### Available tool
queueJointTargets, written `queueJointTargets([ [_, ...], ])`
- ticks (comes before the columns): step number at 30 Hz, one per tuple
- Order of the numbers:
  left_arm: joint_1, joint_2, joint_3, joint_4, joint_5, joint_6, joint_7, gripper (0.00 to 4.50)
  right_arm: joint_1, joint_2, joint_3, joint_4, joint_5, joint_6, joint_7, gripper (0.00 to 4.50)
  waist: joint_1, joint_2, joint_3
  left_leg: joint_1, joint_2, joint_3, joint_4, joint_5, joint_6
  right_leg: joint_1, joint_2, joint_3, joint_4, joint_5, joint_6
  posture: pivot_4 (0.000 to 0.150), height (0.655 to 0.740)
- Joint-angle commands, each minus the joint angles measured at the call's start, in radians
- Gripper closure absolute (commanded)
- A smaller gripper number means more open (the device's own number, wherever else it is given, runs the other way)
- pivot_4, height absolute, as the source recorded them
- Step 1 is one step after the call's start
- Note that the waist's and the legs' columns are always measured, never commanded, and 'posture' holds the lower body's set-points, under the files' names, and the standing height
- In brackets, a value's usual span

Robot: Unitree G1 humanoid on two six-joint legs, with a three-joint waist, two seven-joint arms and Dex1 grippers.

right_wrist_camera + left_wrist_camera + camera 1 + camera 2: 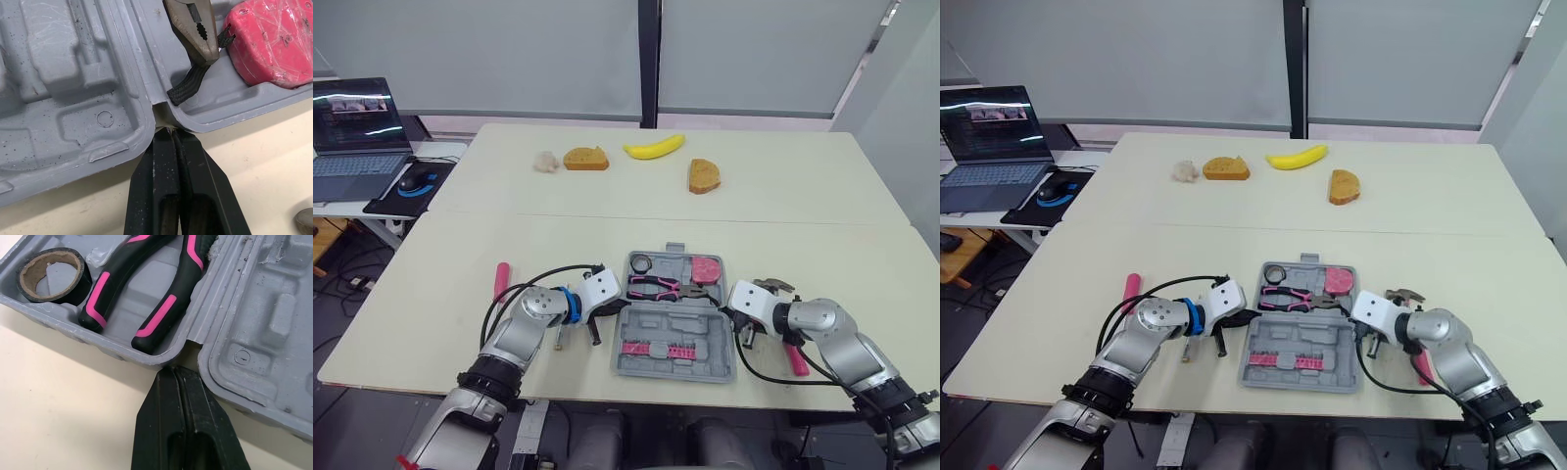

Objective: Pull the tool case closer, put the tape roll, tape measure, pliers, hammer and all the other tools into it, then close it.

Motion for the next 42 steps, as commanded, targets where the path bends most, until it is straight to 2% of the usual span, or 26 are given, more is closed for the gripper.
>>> queueJointTargets([
  [1,-0.018,-0.021,-0.007,-0.005,0.004,-0.017,0.009,4.5,-0.026,0.02,-0.009,-0.031,0.015,-0.025,-0.002,4.46,0.0,0.0,0.0,0.0,0.0,0.0,0.0,0.0,0.0,0.0,0.0,0.0,0.0,0.0,0.0,0.15,0.74],
  [28,-0.035,-0.025,0.006,0.031,0.01,-0.026,0.009,4.5,-0.034,0.017,-0.005,-0.004,0.006,-0.048,-0.016,4.46,-0.001,0.0,0.0,0.0,0.0,0.0,0.0,0.0,0.0,0.0,0.0,0.0,0.0,0.0,0.0,0.15,0.74],
  [42,-0.003,0.026,0.024,-0.007,-0.014,-0.009,-0.037,4.5,-0.035,-0.02,-0.034,0.027,0.008,-0.076,-0.013,4.46,-0.005,0.0,0.0,0.0,0.0,0.0,0.0,0.0,0.0,0.0,0.001,0.0,0.0,0.0,0.0,0.15,0.74],
])
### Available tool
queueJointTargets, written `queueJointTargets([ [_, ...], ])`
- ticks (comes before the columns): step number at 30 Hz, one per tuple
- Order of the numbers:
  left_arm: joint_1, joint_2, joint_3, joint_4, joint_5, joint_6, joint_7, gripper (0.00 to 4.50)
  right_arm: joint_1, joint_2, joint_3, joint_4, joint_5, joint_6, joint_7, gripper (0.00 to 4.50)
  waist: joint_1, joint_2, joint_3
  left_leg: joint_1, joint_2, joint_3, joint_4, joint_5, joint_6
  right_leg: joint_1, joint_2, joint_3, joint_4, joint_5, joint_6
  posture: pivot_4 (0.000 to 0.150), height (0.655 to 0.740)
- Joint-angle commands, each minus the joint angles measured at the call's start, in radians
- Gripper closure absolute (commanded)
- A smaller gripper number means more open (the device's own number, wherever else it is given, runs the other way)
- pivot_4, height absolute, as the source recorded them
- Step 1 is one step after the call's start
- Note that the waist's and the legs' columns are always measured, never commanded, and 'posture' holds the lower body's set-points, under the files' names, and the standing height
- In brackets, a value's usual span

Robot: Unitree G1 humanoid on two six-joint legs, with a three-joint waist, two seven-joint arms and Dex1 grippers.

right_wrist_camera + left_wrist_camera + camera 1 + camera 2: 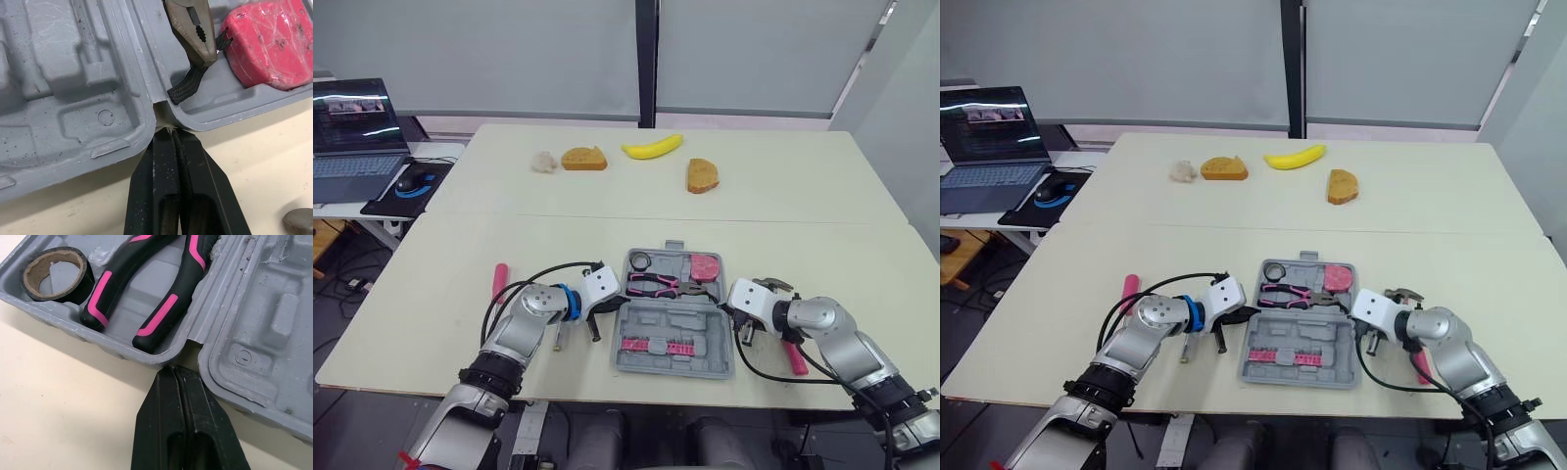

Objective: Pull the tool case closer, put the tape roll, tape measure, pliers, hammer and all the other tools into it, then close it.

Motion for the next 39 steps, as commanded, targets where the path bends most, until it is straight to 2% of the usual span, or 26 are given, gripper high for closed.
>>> queueJointTargets([
  [1,0.017,0.017,0.014,-0.041,-0.027,0.006,-0.032,4.5,-0.025,-0.014,-0.034,0.005,0.008,-0.029,0.002,4.46,-0.002,0.0,0.0,0.0,0.0,0.0,0.0,0.0,0.0,0.0,0.0,0.0,0.0,0.0,0.0,0.15,0.74],
  [11,0.033,0.06,0.046,-0.083,-0.037,0.027,-0.033,4.5,-0.001,-0.06,-0.063,-0.017,0.017,-0.033,0.016,4.46,-0.002,0.0,0.0,0.0,0.0,0.0,0.0,0.0,0.0,0.0,0.0,0.0,0.0,0.0,0.0,0.15,0.74],
  [16,0.04,0.12,0.13,-0.154,-0.109,0.025,-0.055,4.5,0.061,-0.122,-0.162,-0.118,0.086,-0.01,0.044,4.46,-0.001,0.0,0.0,-0.001,0.0,0.0,0.0,0.0,0.0,0.0,0.0,0.001,0.0,0.0,0.0,0.15,0.74],
  [18,0.061,0.171,0.171,-0.218,-0.159,0.053,-0.102,4.5,0.089,-0.137,-0.235,-0.161,0.16,-0.007,0.071,4.46,-0.002,0.0,0.0,-0.001,0.001,0.0,0.0,0.0,0.0,0.0,0.0,0.001,0.0,0.0,0.0,0.15,0.74],
  [19,0.074,0.196,0.206,-0.26,-0.204,0.093,-0.125,4.12,0.103,-0.144,-0.282,-0.185,0.211,0.009,0.09,4.03,-0.004,0.0,0.0,-0.001,0.001,0.0,0.0,0.0,0.0,0.0,0.0,0.001,0.0,0.0,0.0,0.15,0.74],
  [23,0.103,0.27,0.35,-0.349,-0.37,0.251,-0.169,2.97,0.136,-0.179,-0.446,-0.264,0.376,0.119,0.144,3.24,-0.005,0.0,0.0,-0.001,0.002,0.0,0.0,0.0,0.0,0.0,0.0,0.002,-0.001,0.0,0.0,0.15,0.74],
  [25,0.121,0.373,0.492,-0.307,-0.478,0.374,-0.23,2.36,0.178,-0.259,-0.568,-0.299,0.47,0.237,0.211,2.8,-0.004,0.0,0.001,-0.001,0.002,-0.001,0.0,0.0,0.0,0.0,0.0,0.001,-0.001,0.0,0.0,0.15,0.74],
  [27,0.144,0.487,0.59,-0.22,-0.528,0.43,-0.3,1.72,0.21,-0.342,-0.672,-0.328,0.565,0.36,0.28,2.34,-0.007,0.0,0.001,-0.002,0.002,-0.001,-0.001,0.0,0.0,0.0,0.0,0.001,-0.001,0.0,-0.001,0.15,0.74],
  [30,0.156,0.599,0.642,-0.089,-0.537,0.431,-0.369,0.76,0.242,-0.432,-0.754,-0.33,0.634,0.449,0.343,1.59,-0.014,0.001,0.002,-0.001,0.003,0.0,-0.002,0.0,0.0,-0.001,0.0,0.001,-0.001,-0.001,-0.002,0.15,0.74],
  [32,0.144,0.678,0.666,0.073,-0.505,0.39,-0.397,0.09,0.281,-0.482,-0.815,-0.281,0.64,0.469,0.385,1.06,-0.014,0.001,0.002,0.0,0.003,0.0,-0.002,-0.001,0.0,-0.002,0.0,0.0,-0.001,-0.001,-0.002,0.15,0.74],
  [35,0.122,0.732,0.662,0.241,-0.463,0.325,-0.395,0.0,0.324,-0.501,-0.846,-0.197,0.614,0.427,0.402,0.03,-0.014,0.0,0.001,0.0,0.004,0.0,-0.003,-0.001,0.0,-0.003,0.0,0.0,-0.002,-0.002,-0.003,0.15,0.74],
  [39,0.106,0.766,0.641,0.384,-0.404,0.219,-0.383,0.0,0.355,-0.489,-0.831,-0.133,0.579,0.363,0.393,0.03,-0.012,0.0,0.001,-0.001,0.003,0.001,-0.003,-0.001,0.0,-0.005,-0.002,0.001,-0.002,-0.002,-0.003,0.15,0.74],
])
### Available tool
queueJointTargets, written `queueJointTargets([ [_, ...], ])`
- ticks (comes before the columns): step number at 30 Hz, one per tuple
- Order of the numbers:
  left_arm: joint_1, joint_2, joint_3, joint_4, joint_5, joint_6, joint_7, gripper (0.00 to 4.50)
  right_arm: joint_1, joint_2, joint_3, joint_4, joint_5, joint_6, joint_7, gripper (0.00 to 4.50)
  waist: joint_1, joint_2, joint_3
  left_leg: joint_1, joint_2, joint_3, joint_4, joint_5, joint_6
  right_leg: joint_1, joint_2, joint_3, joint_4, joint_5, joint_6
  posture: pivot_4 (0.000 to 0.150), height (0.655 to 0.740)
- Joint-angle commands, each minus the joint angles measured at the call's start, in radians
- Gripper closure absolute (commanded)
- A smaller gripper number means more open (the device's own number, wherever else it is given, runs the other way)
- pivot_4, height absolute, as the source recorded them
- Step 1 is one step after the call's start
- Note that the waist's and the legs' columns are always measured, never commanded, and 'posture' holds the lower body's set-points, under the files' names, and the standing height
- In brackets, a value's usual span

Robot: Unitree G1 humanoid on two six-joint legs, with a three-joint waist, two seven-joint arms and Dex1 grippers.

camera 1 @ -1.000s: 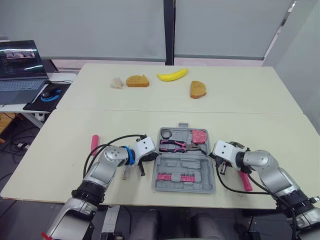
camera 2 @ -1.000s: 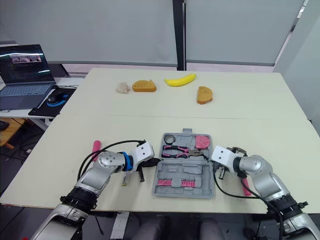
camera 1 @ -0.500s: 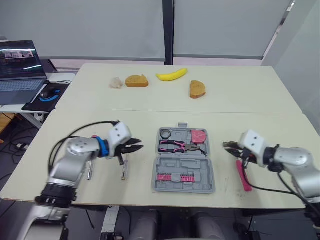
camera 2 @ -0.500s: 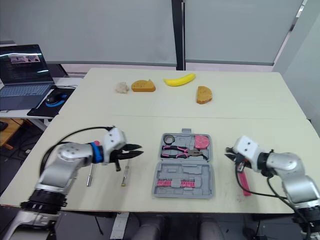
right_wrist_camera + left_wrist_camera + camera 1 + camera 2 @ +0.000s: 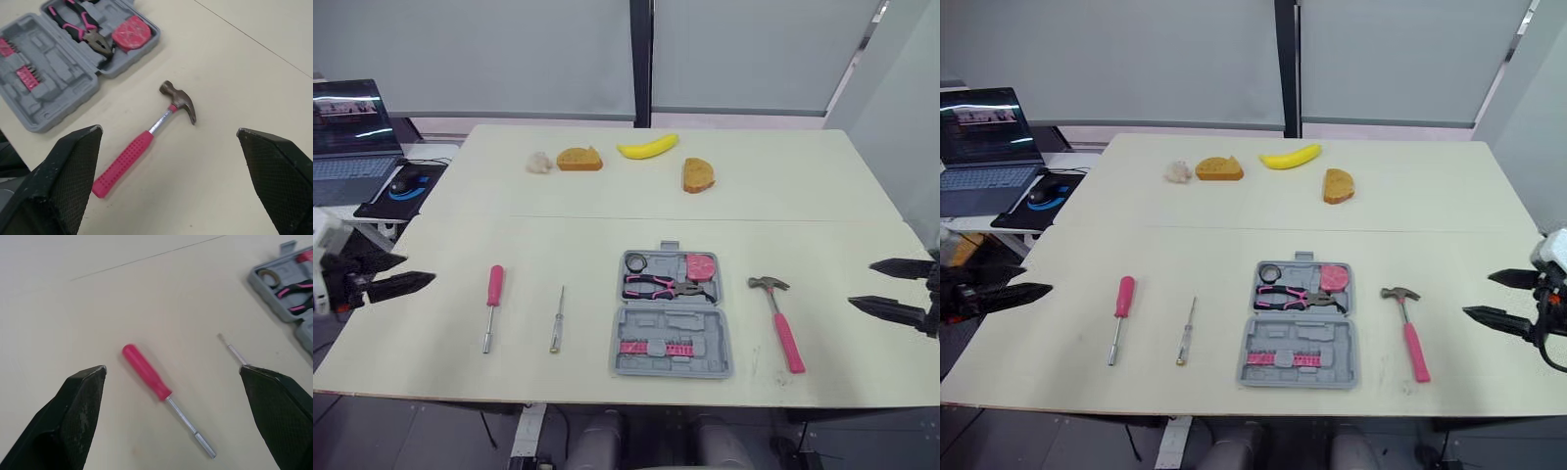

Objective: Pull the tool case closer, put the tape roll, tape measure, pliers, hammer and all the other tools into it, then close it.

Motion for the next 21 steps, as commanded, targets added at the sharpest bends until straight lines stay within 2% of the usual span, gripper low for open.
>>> queueJointTargets([
  [1,-0.032,0.052,0.007,0.1,0.042,-0.088,0.0,0.0,0.024,-0.001,-0.003,0.016,-0.029,-0.064,0.001,0.03,0.001,0.0,0.0,0.0,0.0,0.0,0.0,0.0,0.0,0.0,0.0,0.0,0.0,0.0,0.0,0.15,0.74],
  [5,-0.045,0.05,-0.003,0.156,0.074,-0.148,0.002,0.0,0.022,0.007,0.018,0.016,-0.046,-0.09,-0.02,0.03,0.002,0.0,0.0,0.0,0.0,0.0,0.0,0.0,-0.001,-0.001,0.0,0.0,0.0,0.0,0.0,0.15,0.74],
  [13,-0.044,0.005,0.005,0.129,0.079,-0.182,0.063,0.0,-0.019,0.004,0.062,0.032,-0.064,-0.109,-0.053,0.03,0.002,0.0,0.0,-0.001,0.001,0.0,0.0,-0.001,-0.001,-0.001,0.0,0.001,0.0,0.0,0.0,0.15,0.74],
  [21,0.1,-0.048,0.078,-0.075,0.011,-0.09,0.112,0.0,-0.205,0.065,0.212,0.004,-0.052,-0.16,-0.079,0.03,-0.01,0.0,0.0,-0.001,0.001,0.0,0.0,-0.001,-0.001,-0.001,0.0,0.001,0.001,0.0,0.0,0.15,0.74],
])
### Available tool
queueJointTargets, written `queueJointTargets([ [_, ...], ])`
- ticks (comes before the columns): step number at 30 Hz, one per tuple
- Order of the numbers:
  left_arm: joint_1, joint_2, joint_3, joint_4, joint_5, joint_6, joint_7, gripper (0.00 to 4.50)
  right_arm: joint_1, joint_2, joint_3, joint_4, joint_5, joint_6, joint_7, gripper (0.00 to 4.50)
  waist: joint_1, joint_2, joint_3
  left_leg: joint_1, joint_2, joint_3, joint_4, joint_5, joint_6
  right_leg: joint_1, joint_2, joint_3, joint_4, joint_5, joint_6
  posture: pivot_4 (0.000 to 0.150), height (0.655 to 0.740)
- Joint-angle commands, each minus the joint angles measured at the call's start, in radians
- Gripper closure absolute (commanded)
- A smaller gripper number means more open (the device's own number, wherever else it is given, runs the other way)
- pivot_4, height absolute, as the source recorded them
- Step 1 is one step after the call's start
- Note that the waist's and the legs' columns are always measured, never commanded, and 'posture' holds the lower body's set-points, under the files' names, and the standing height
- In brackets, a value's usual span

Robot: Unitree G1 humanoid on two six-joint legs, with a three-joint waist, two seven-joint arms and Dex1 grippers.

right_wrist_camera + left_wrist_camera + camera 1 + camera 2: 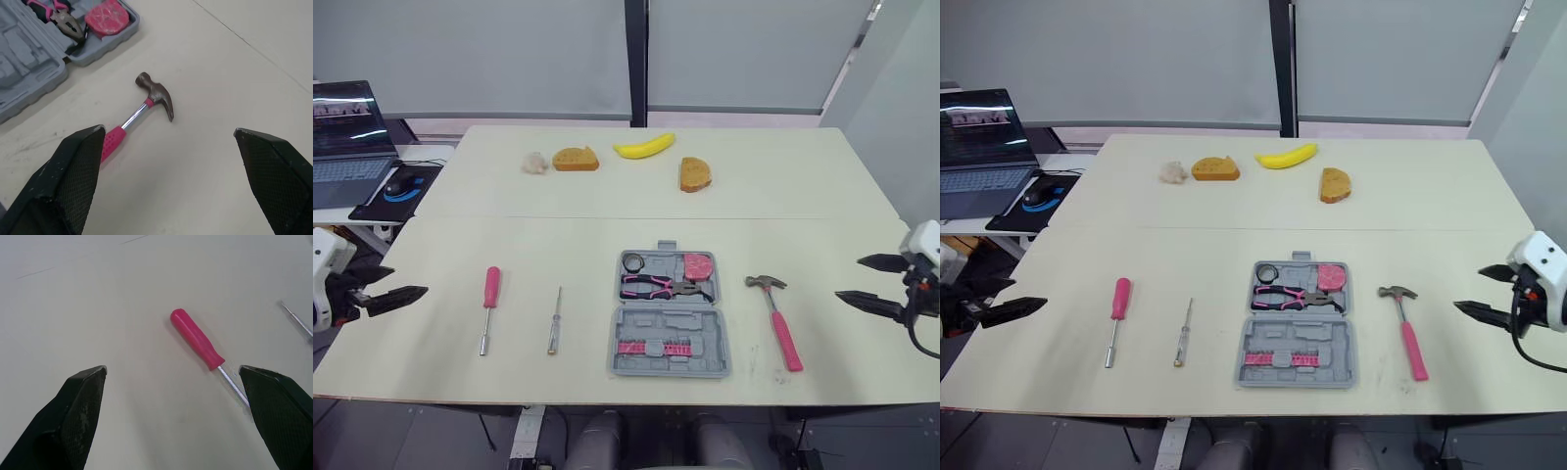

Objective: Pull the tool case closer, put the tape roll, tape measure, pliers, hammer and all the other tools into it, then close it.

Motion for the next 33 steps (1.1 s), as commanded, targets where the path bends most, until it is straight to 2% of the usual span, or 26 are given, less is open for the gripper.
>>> queueJointTargets([
  [1,0.083,0.001,0.079,-0.128,-0.041,0.068,0.03,0.0,-0.093,0.029,0.057,-0.057,0.033,-0.012,-0.004,0.03,-0.005,0.0,0.0,0.0,0.0,0.0,0.0,0.0,0.0,0.0,0.0,0.0,0.0,0.0,0.0,0.15,0.74],
  [8,0.357,-0.08,0.205,-0.448,-0.106,0.227,0.1,0.0,-0.265,0.145,0.222,-0.181,0.076,0.007,-0.005,0.03,-0.002,0.001,0.001,0.0,0.001,0.001,0.0,0.0,0.0,0.0,0.0,0.001,0.0,0.0,-0.001,0.15,0.74],
  [12,0.615,-0.193,0.278,-0.765,-0.162,0.327,0.123,0.0,-0.455,0.29,0.377,-0.294,0.167,0.088,-0.003,0.03,-0.007,0.0,0.001,-0.001,0.001,0.001,0.0,-0.001,-0.001,-0.002,0.0,0.002,-0.001,0.001,-0.002,0.15,0.74],
  [16,0.755,-0.257,0.301,-0.912,-0.164,0.362,0.159,0.0,-0.529,0.338,0.427,-0.329,0.212,0.136,0.015,0.03,0.007,-0.002,0.0,-0.002,0.002,-0.001,0.0,-0.001,-0.002,-0.004,0.001,0.0,0.0,0.0,-0.004,0.15,0.74],
  [20,0.817,-0.309,0.299,-1.011,-0.185,0.386,0.197,0.0,-0.556,0.348,0.455,-0.309,0.196,0.112,0.027,0.03,0.033,-0.003,0.0,-0.002,0.001,-0.001,0.001,-0.002,-0.002,-0.002,0.0,-0.001,-0.001,0.0,-0.005,0.15,0.74],
  [26,0.811,-0.393,0.286,-1.182,-0.266,0.465,0.287,0.0,-0.533,0.338,0.465,-0.295,0.166,0.076,0.026,0.03,0.035,-0.003,0.0,-0.001,0.001,-0.001,0.001,-0.002,-0.002,-0.001,0.001,-0.001,-0.001,0.0,-0.006,0.15,0.74],
  [33,0.785,-0.417,0.32,-1.175,-0.291,0.443,0.323,0.0,-0.507,0.318,0.453,-0.327,0.165,0.083,0.021,0.03,0.026,-0.003,0.0,-0.001,0.001,0.0,0.001,-0.002,-0.003,-0.002,0.001,-0.001,-0.001,0.0,-0.006,0.15,0.74],
])
